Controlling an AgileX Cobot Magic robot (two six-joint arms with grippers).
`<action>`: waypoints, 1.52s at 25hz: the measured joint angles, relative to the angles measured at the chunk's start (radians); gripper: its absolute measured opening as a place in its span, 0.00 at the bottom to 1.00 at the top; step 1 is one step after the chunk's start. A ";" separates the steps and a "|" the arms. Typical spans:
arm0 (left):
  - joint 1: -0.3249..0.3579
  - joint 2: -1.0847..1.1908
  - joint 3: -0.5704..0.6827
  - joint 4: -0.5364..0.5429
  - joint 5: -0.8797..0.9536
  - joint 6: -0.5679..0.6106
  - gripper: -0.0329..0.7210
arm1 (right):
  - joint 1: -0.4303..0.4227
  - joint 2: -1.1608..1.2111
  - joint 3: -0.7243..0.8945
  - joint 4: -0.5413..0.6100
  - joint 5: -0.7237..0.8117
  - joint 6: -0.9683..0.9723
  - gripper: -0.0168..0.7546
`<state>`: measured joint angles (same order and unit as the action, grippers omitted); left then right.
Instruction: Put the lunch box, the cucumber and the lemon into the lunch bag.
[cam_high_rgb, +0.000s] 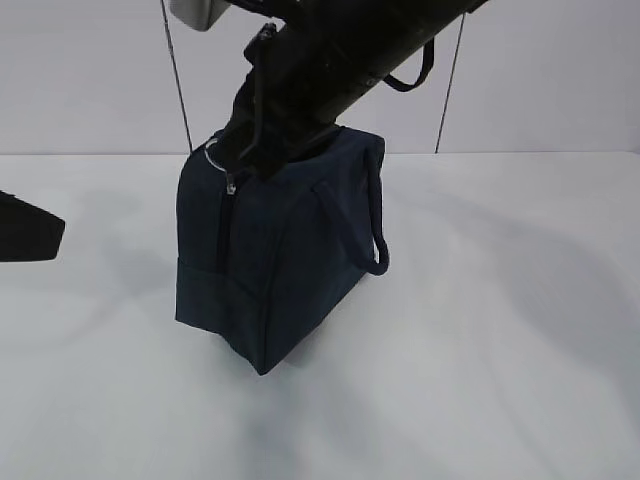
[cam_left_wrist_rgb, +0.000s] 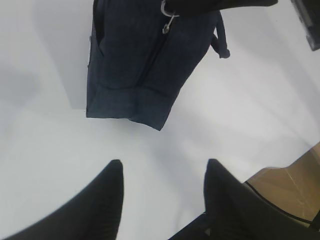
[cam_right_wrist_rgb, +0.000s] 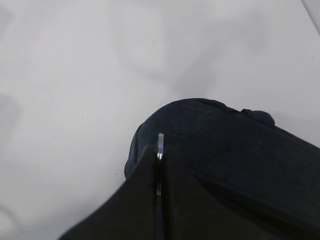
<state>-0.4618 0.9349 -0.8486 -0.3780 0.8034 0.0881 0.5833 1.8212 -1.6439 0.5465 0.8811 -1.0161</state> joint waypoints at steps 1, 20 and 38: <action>0.000 0.007 0.000 0.000 -0.008 0.000 0.55 | 0.000 -0.004 0.000 0.002 0.000 0.000 0.03; 0.000 0.193 0.065 -0.238 -0.330 0.455 0.55 | -0.008 -0.014 0.000 0.003 0.023 0.041 0.03; 0.296 0.242 0.077 -0.715 -0.074 0.956 0.55 | -0.010 -0.017 0.000 0.003 0.020 0.043 0.03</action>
<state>-0.1654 1.1769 -0.7716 -1.0931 0.7289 1.0440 0.5734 1.8047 -1.6443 0.5492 0.9007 -0.9732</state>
